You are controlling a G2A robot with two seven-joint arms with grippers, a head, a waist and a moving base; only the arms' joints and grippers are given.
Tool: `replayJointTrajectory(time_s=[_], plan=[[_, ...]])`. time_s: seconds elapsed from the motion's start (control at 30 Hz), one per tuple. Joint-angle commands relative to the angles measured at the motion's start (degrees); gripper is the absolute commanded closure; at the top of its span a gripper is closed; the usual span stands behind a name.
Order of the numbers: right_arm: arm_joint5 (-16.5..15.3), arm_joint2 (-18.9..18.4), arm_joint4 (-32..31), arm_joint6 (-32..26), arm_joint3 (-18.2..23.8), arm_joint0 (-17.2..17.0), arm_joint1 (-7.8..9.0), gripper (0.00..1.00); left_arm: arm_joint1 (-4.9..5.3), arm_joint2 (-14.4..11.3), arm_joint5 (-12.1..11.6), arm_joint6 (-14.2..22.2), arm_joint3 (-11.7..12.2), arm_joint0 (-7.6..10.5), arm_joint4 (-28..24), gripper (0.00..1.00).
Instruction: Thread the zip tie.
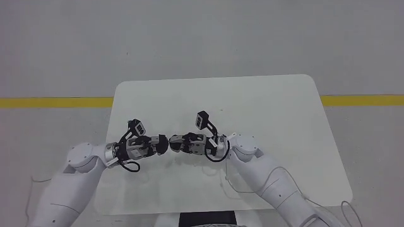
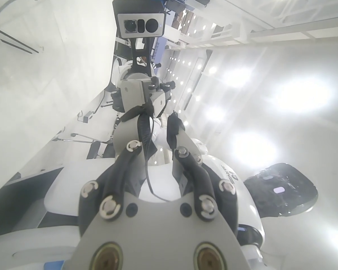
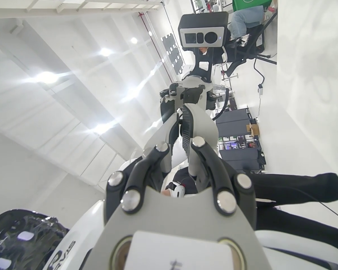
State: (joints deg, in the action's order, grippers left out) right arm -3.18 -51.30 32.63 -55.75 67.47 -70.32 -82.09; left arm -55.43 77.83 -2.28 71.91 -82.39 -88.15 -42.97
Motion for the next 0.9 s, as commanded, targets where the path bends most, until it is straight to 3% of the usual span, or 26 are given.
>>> replayJointTrajectory(time_s=[0.0,0.4,0.87], plan=[[0.0,0.1,0.0,0.1,0.1,0.0,0.01,1.00,0.06,-0.1,0.0,-0.1,0.0,-0.10,0.0,0.86],[0.1,0.4,-0.1,0.6,0.7,-0.2,0.31,1.00,0.41,-0.2,-0.2,-0.5,-0.3,-0.52,0.0,0.93],[0.2,0.7,-0.5,0.3,1.4,-0.5,0.77,1.00,0.82,-0.2,-0.3,-1.2,-0.7,-0.99,0.0,0.92]])
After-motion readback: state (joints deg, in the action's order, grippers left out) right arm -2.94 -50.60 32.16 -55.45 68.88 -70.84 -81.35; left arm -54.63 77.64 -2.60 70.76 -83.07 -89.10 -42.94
